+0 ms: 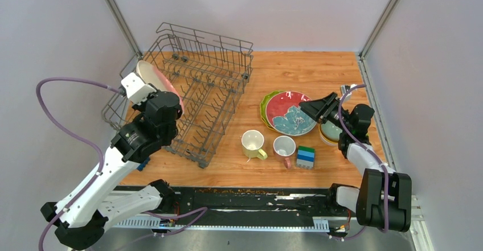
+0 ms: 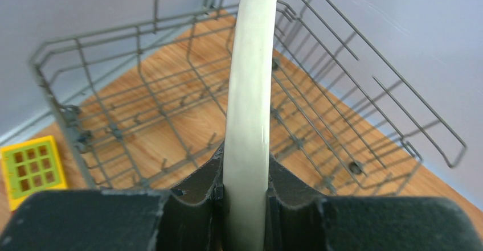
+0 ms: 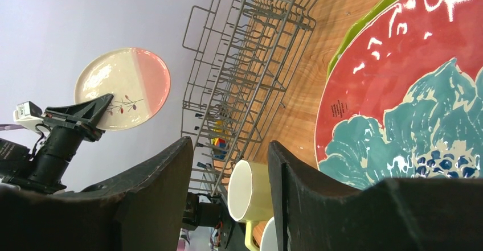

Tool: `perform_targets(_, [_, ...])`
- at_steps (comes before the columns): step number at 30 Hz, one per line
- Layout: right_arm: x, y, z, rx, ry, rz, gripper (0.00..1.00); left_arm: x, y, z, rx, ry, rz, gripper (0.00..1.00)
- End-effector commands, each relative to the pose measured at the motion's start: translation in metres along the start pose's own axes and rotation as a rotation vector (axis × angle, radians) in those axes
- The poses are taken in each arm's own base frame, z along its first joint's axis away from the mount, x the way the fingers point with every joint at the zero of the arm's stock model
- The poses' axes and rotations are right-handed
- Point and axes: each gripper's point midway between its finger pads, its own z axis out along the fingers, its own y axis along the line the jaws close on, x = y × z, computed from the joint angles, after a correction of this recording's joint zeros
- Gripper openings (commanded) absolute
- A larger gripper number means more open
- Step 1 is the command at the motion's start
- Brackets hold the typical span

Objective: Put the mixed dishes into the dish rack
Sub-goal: Insert the plate into the dish rack.

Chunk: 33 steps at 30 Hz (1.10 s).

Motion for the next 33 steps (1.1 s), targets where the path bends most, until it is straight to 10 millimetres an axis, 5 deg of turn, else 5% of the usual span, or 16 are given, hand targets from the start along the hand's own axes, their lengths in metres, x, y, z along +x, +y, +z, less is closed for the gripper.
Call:
perform_targets(1, [-0.013, 0.009, 0.004, -0.016, -0.024, -0.043, 0.52, -0.056, 0.020, -0.004, -0.142, -0.182, -0.133, 0.00])
perform_targets(11, [-0.012, 0.011, 0.003, -0.018, -0.022, -0.037, 0.52, -0.066, 0.045, -0.007, -0.264, -0.281, -0.103, 0.00])
perform_targets(19, [-0.012, 0.008, 0.003, -0.006, -0.022, -0.038, 0.52, -0.052, 0.058, 0.001, -0.313, -0.271, -0.032, 0.00])
perform_targets(33, [-0.011, 0.003, 0.004, 0.005, -0.017, -0.019, 0.52, -0.016, 0.117, 0.020, -0.516, -0.199, 0.006, 0.00])
